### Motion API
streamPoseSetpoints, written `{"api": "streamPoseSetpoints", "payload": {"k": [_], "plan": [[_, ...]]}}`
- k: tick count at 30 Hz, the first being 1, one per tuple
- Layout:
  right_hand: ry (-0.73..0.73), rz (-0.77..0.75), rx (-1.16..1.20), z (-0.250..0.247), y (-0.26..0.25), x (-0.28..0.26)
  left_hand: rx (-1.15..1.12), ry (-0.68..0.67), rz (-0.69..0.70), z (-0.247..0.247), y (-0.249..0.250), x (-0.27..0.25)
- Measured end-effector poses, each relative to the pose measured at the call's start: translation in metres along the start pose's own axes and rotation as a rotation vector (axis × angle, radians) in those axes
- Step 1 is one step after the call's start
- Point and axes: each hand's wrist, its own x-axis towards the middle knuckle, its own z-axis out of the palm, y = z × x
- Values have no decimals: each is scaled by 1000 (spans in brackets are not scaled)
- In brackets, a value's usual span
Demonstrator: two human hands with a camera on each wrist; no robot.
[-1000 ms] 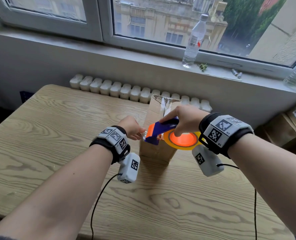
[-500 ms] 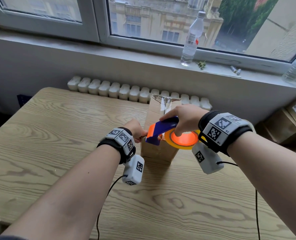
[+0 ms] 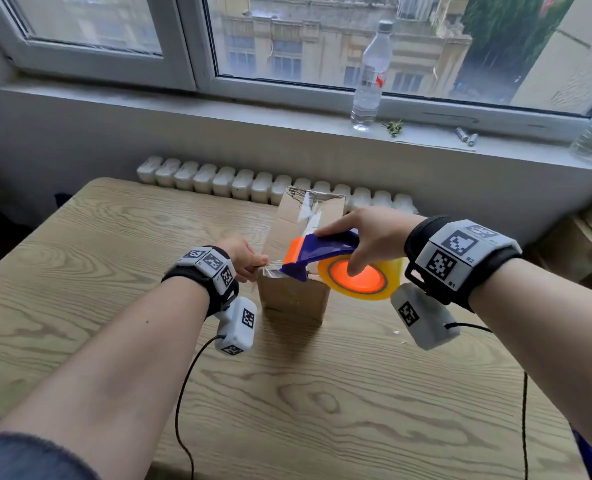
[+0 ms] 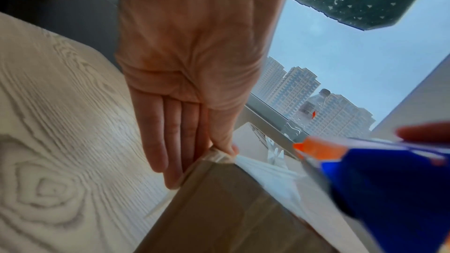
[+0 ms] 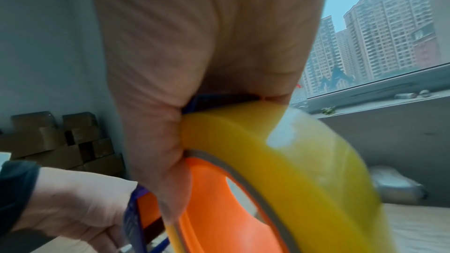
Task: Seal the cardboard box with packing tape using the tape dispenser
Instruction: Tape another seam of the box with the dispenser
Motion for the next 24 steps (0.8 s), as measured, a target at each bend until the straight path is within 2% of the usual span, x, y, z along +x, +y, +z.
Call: {"api": "streamPoseSetpoints", "payload": {"k": [9, 17, 24], "plan": [[6, 88, 64, -1, 51, -48, -8, 6, -22, 0, 2, -7], [0, 77, 4, 14, 46, -46, 15, 76, -19, 6, 3, -4], [-16, 93, -21, 16, 42, -42, 151, 105, 27, 14, 14, -9]]}}
